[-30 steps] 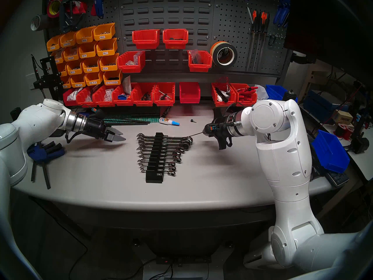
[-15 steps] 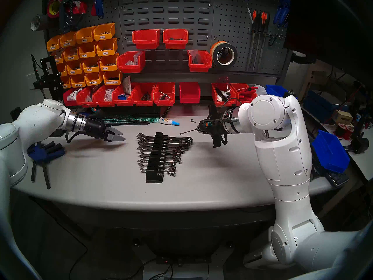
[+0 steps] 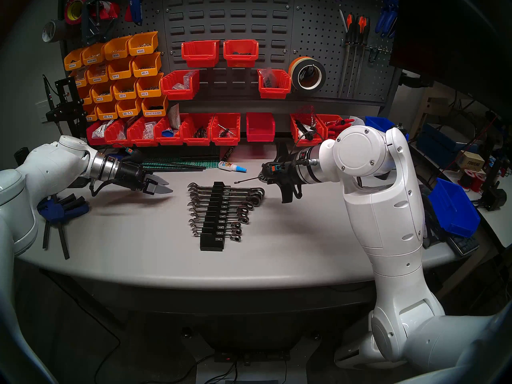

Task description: Put the wrenches on the table into the correct slot in the case

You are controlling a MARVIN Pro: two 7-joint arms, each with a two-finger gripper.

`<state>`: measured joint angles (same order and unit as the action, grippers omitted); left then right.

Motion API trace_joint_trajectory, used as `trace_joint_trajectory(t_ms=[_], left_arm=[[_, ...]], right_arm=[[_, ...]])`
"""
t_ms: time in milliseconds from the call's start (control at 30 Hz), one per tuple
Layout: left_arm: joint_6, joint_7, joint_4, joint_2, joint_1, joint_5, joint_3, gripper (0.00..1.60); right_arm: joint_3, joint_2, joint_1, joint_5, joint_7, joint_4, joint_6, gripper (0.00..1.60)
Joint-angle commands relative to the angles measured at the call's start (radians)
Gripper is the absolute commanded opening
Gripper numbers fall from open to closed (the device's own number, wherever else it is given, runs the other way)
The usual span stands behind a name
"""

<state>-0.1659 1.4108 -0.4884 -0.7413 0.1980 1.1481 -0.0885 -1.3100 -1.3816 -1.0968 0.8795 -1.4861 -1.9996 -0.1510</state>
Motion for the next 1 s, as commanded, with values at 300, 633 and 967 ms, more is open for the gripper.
trace_joint_trajectory(t_ms=[300, 633, 967], left_arm=[[0.001, 0.002, 0.002, -0.002, -0.027, 0.002, 0.010, 1.60], [0.001, 0.002, 0.002, -0.002, -0.027, 0.002, 0.010, 1.60], [0.001, 0.001, 0.002, -0.002, -0.026, 0.002, 0.010, 1.60]], right_arm=[[0.101, 0.042, 0.025, -0.086, 0.003, -0.094, -0.057, 0.00], [0.166, 0.099, 0.027, -0.130, 0.003, -0.158, -0.128, 0.00], [0.224, 0.201, 0.088, -0.154, 0.003, -0.161, -0.273, 0.00]])
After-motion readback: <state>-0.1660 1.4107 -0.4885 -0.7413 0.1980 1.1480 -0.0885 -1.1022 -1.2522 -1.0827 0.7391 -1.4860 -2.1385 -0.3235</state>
